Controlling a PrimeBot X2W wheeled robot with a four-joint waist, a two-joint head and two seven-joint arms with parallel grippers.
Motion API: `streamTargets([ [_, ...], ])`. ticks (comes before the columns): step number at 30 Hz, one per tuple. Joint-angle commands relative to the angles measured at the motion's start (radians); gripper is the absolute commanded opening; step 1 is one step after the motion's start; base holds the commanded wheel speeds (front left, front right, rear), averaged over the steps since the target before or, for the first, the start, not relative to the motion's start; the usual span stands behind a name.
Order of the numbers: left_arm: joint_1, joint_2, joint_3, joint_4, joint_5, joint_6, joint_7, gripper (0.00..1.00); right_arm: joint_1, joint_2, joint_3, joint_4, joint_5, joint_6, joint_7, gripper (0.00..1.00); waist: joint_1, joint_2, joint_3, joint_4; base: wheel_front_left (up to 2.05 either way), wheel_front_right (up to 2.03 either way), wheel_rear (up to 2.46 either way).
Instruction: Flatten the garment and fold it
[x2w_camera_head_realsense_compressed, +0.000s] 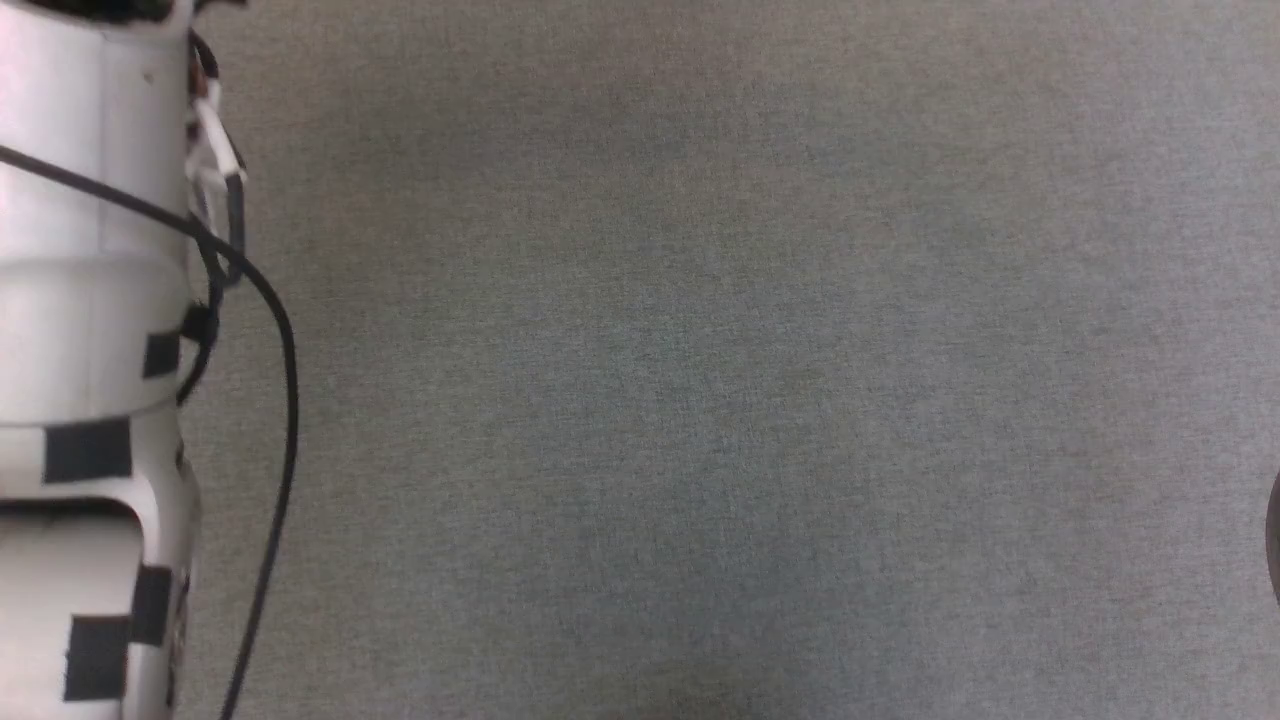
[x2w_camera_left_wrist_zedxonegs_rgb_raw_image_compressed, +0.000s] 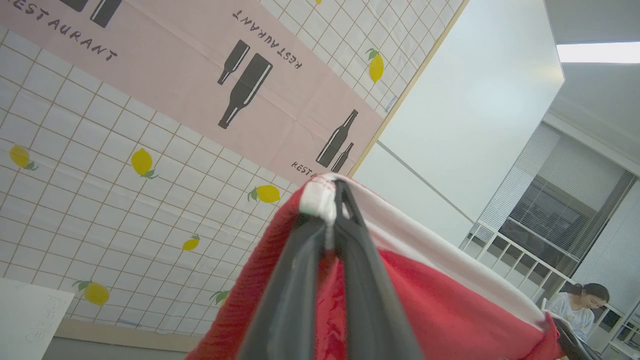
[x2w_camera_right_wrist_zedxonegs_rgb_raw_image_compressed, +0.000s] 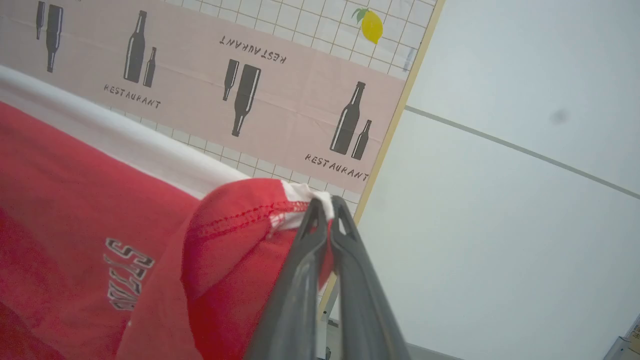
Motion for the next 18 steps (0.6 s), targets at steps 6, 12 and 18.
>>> streamTargets([
  [6,0.257,0.043,-0.076,0.042,0.024,-0.037,0.048,0.0,0.214,-0.049,0.124,0.032,0.088,-0.002,0.019,0.0,-0.0003,0.0,-0.083,0.031,0.0,0.0,0.0],
  [12,0.591,0.085,-0.16,-0.013,0.015,-0.033,0.122,0.0,0.522,-0.13,0.234,-0.048,0.236,-0.002,0.095,0.0,-0.0003,0.0,-0.172,0.051,0.0,0.0,0.0],
  [18,0.921,0.129,-0.216,-0.138,-0.037,0.022,0.211,0.0,0.85,-0.211,0.267,-0.188,0.352,-0.002,0.214,0.0,-0.0003,0.0,-0.251,0.066,0.0,0.0,0.0],
])
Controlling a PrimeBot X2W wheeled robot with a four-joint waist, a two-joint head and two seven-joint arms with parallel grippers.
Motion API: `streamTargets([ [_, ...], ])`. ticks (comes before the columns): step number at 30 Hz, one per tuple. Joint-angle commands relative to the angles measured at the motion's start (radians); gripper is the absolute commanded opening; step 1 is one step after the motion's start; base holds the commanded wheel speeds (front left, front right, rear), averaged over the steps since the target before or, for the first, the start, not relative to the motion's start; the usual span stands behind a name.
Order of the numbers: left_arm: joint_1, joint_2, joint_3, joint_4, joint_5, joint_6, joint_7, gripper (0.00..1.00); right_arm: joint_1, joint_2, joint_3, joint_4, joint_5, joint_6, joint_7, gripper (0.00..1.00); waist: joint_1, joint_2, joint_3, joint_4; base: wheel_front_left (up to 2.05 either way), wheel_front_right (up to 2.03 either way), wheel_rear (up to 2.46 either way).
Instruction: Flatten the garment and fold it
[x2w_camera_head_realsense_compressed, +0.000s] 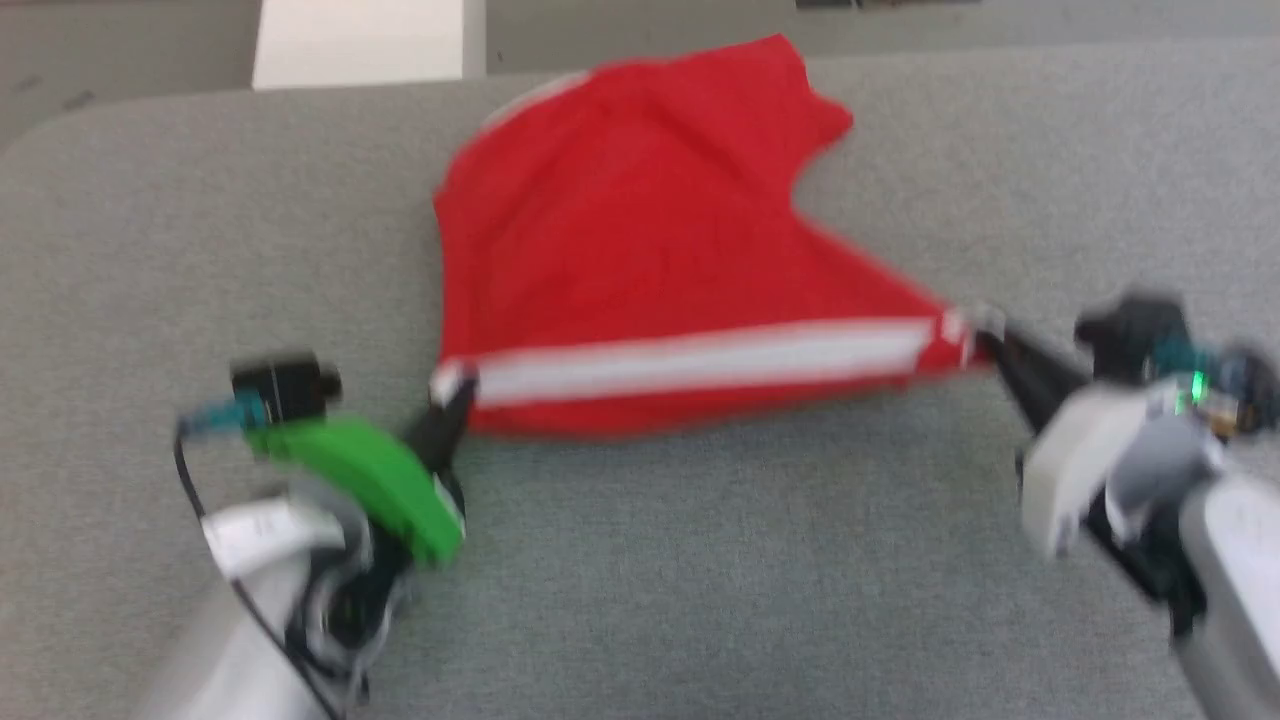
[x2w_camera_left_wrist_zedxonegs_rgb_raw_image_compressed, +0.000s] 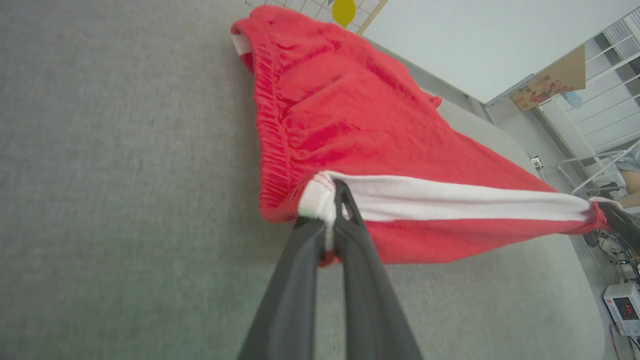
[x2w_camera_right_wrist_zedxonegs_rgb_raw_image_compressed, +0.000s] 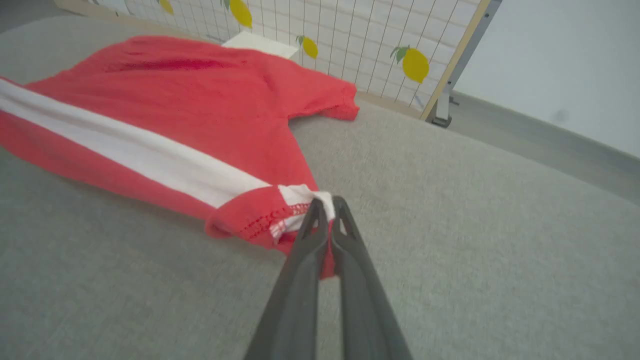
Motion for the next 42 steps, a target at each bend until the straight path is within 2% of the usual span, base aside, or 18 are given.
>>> streamTargets([
  [1,0.06,0.018,-0.002,-0.027,-0.013,0.02,0.01,0.0,0.064,-0.007,-0.008,-0.027,0.022,-0.002,0.024,0.0,0.0001,0.0,-0.069,0.023,0.0,0.0,0.0],
  [6,0.255,0.055,-0.037,-0.132,-0.033,0.087,0.057,0.0,0.297,0.006,-0.065,-0.115,0.041,-0.002,0.117,0.0,0.0001,0.0,-0.12,0.04,0.0,0.0,0.0],
  [12,0.431,0.089,-0.061,-0.24,-0.064,0.16,0.101,0.0,0.544,0.087,-0.172,-0.211,0.017,-0.002,0.266,0.0,0.0001,0.0,-0.155,0.057,0.0,0.0,0.0],
  [16,0.507,0.111,-0.079,-0.306,-0.087,0.181,0.138,0.0,0.653,0.119,-0.229,-0.277,0.008,-0.002,0.356,0.0,0.0001,0.0,-0.162,0.065,0.0,0.0,0.0],
  [19,0.522,0.104,-0.08,-0.345,-0.085,0.178,0.12,0.0,0.672,0.132,-0.261,-0.326,-0.007,-0.002,0.352,0.0,0.0001,0.0,-0.161,0.072,0.0,0.0,0.0],
  [23,0.481,0.066,-0.072,-0.351,-0.055,0.163,0.058,0.0,0.615,0.116,-0.259,-0.358,-0.031,-0.002,0.303,0.0,0.0001,0.0,-0.145,0.085,0.0,0.0,0.0],
  [29,0.337,-0.016,-0.055,-0.312,0.004,0.136,-0.04,0.0,0.399,0.073,-0.208,-0.313,-0.078,-0.002,0.229,0.0,0.0001,0.0,-0.091,0.11,0.0,0.0,0.0],
  [34,0.2,-0.058,-0.045,-0.238,0.073,0.137,-0.103,0.0,0.164,0.02,-0.144,-0.191,-0.074,-0.002,0.182,0.0,0.0001,0.0,-0.017,0.143,0.0,0.0,0.0],
  [42,0.039,-0.128,-0.032,-0.113,0.113,0.131,-0.167,0.0,-0.171,-0.039,-0.032,0.023,-0.057,-0.002,0.146,0.0,0.0001,0.0,0.104,0.199,0.0,0.0,0.0],
])
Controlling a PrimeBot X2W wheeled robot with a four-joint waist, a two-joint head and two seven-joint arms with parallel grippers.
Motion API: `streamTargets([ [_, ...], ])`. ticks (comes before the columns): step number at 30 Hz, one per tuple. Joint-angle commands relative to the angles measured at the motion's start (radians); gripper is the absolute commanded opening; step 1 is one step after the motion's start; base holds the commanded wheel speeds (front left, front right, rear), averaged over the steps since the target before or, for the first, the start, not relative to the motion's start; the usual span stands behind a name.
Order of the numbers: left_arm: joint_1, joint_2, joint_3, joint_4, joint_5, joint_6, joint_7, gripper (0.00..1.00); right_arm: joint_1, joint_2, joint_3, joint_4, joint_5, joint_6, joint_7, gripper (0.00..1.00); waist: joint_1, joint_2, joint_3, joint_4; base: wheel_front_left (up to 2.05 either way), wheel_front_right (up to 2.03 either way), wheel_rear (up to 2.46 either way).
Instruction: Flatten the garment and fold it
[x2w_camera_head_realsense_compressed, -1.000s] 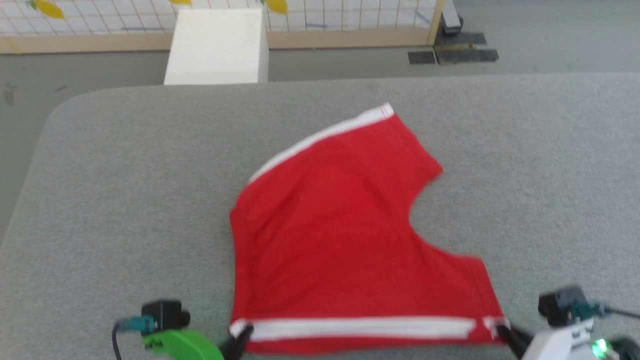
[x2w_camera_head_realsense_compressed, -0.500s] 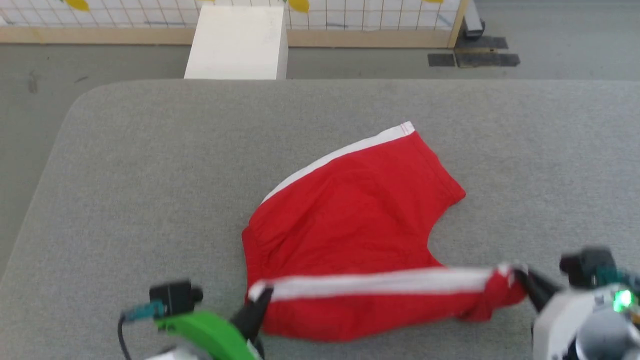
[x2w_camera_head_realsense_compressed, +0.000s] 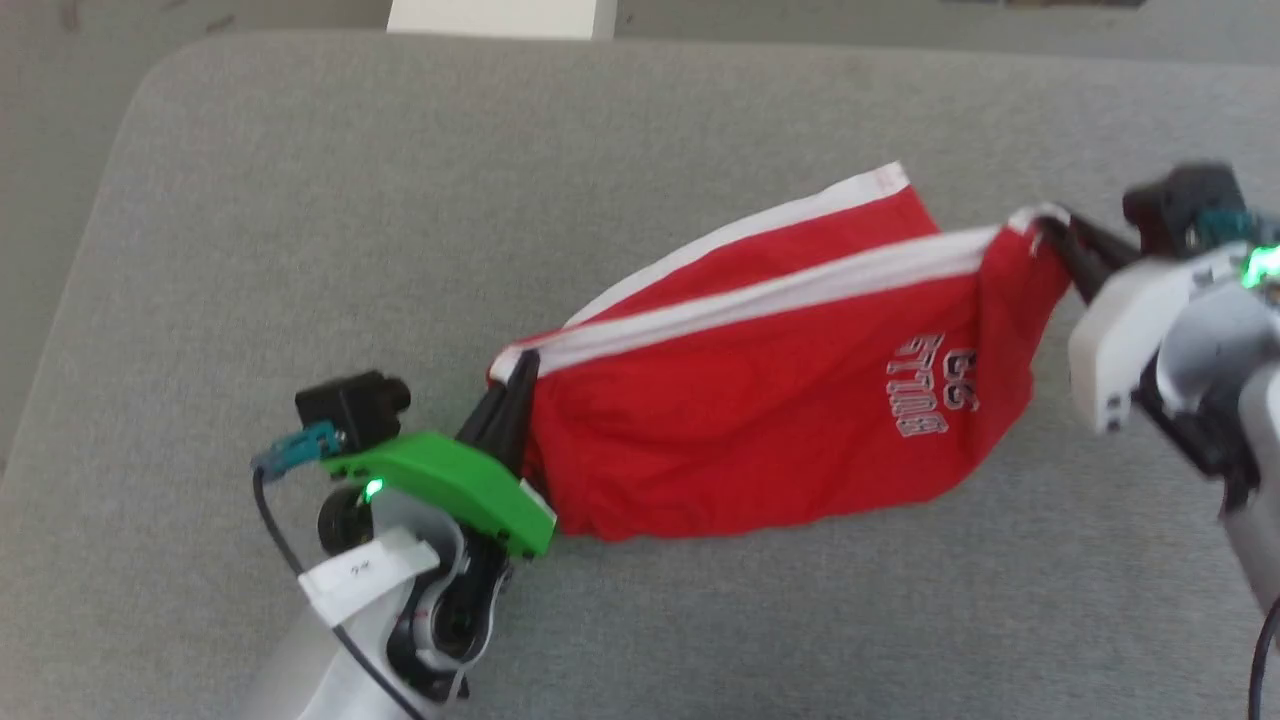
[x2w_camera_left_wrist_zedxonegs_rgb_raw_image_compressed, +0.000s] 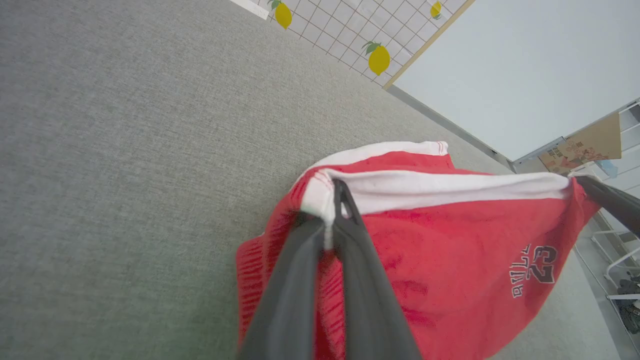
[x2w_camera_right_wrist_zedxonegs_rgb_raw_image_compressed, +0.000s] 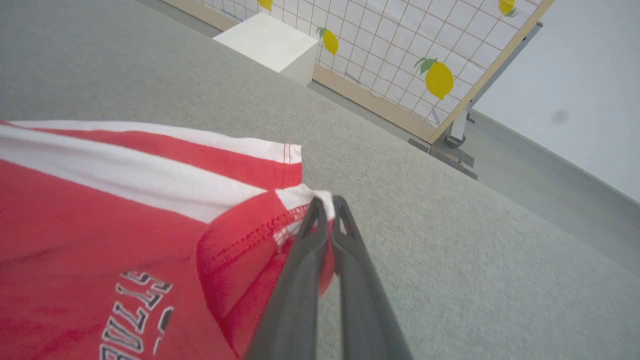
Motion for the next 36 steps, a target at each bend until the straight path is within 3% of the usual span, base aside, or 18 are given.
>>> streamTargets([
  [1,-0.033,-0.009,0.004,0.014,0.016,-0.003,-0.013,0.0,-0.046,-0.008,0.017,0.027,0.012,-0.002,-0.004,0.0,0.0,-0.0001,0.083,0.053,0.0,0.0,0.0],
  [10,-0.127,-0.054,-0.006,0.083,0.031,-0.009,-0.031,0.0,-0.328,-0.032,0.175,0.238,0.068,-0.002,0.036,0.0,0.0,-0.0001,0.196,0.101,0.0,0.0,0.0],
  [20,-0.14,-0.065,-0.05,0.111,0.013,-0.024,0.041,0.0,-0.473,-0.054,0.343,0.38,0.223,-0.002,0.241,0.0,0.0,-0.0001,0.233,0.128,0.0,0.0,0.0],
  [21,-0.139,-0.064,-0.052,0.113,0.009,-0.023,0.049,0.07,-0.478,-0.057,0.351,0.383,0.24,-0.002,0.256,0.0,0.0,-0.0001,0.231,0.128,0.0,0.0,0.0],
  [23,-0.136,-0.062,-0.054,0.112,0.007,-0.022,0.054,1.0,-0.481,-0.06,0.355,0.389,0.264,-0.002,0.261,0.02,0.0,-0.0001,0.221,0.125,0.0,0.0,0.0],
  [24,-0.135,-0.061,-0.053,0.109,0.008,-0.023,0.05,1.0,-0.479,-0.061,0.357,0.388,0.271,-0.002,0.252,0.47,0.0,-0.0001,0.215,0.124,0.0,0.0,0.0],
  [25,-0.132,-0.06,-0.051,0.105,0.007,-0.024,0.045,1.0,-0.475,-0.063,0.356,0.386,0.279,-0.002,0.232,1.0,0.0,-0.0001,0.205,0.121,0.0,0.0,0.0],
  [36,-0.02,0.006,-0.041,0.044,0.02,-0.014,0.006,1.0,-0.275,-0.057,0.282,0.35,0.312,-0.002,-0.091,1.0,0.0,-0.0001,0.012,0.075,0.0,0.0,0.0],
])
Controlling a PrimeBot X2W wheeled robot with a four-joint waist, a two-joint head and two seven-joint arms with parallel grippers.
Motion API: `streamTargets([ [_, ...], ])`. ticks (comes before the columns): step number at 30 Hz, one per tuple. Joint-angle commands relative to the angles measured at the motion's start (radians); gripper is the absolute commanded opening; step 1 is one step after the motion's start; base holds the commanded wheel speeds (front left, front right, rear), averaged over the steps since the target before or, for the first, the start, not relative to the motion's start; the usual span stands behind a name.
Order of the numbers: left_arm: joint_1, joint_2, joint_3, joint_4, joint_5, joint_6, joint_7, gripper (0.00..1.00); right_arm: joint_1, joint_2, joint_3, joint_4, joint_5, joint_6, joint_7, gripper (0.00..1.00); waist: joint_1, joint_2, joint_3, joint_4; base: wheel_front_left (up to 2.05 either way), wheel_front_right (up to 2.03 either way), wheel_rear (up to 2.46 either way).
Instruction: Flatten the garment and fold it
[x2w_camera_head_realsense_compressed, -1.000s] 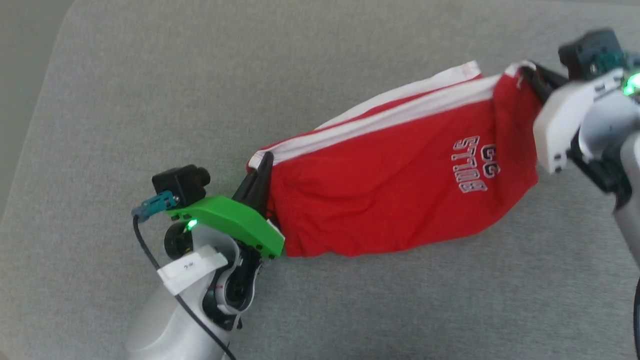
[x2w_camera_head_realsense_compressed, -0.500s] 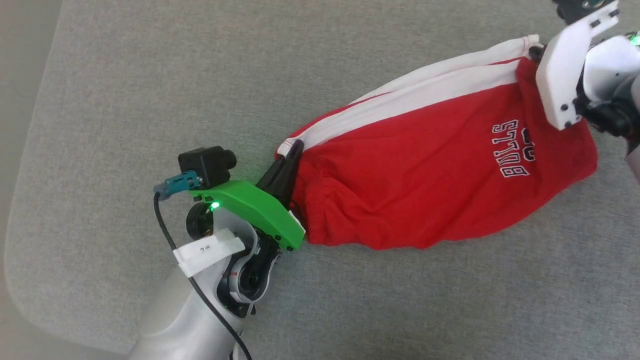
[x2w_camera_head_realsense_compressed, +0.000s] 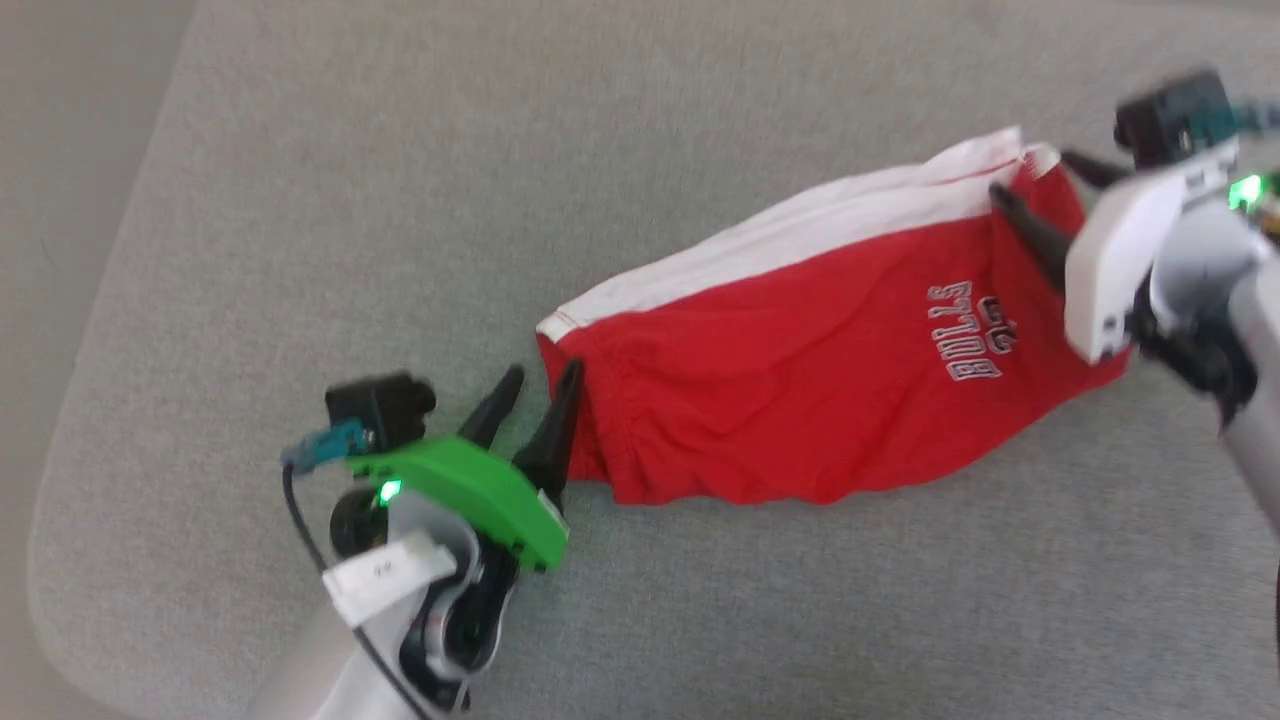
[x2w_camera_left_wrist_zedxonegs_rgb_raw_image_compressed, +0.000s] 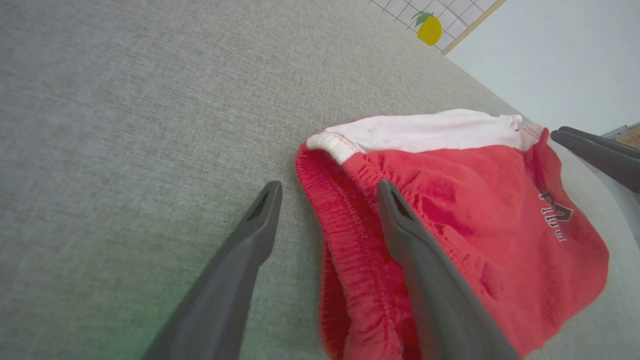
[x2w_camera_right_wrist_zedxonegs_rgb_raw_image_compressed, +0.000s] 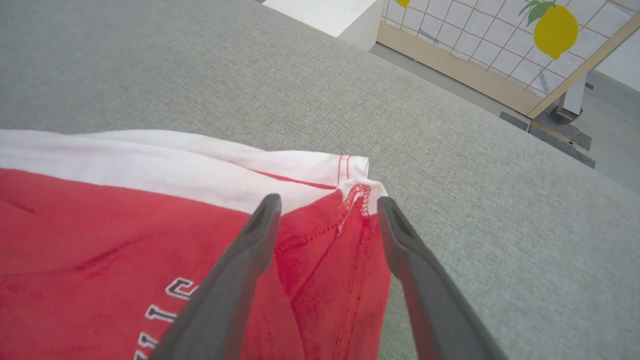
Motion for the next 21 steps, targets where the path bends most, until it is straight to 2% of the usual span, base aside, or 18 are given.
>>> streamTargets([
  [1,0.025,0.012,0.001,-0.01,-0.002,0.008,0.002,1.0,0.046,0.004,-0.015,-0.012,0.004,-0.001,-0.032,1.0,-0.0001,-0.0001,-0.1,-0.034,0.0,0.0,0.0],
  [6,0.084,0.042,0.002,-0.032,0.018,0.021,-0.027,1.0,0.193,0.027,-0.101,-0.045,-0.025,-0.001,-0.145,1.0,-0.0001,-0.0001,-0.184,-0.049,0.0,0.0,0.0],
  [13,0.113,0.073,0.028,-0.012,0.148,0.014,-0.206,1.0,0.389,0.131,-0.287,-0.11,-0.097,-0.001,-0.283,1.0,-0.0001,-0.0001,-0.251,-0.06,0.0,0.0,0.0],
  [16,0.118,0.067,0.062,0.001,0.221,0.005,-0.227,1.0,0.442,0.188,-0.363,-0.131,-0.128,-0.001,-0.3,1.0,-0.0001,-0.0001,-0.261,-0.064,0.0,0.0,0.0],
  [21,0.141,0.011,0.19,-0.058,0.404,-0.045,-0.229,1.0,0.474,0.284,-0.485,-0.148,-0.184,-0.001,-0.27,1.0,-0.0001,-0.0001,-0.255,-0.067,0.0,0.0,0.0],
])
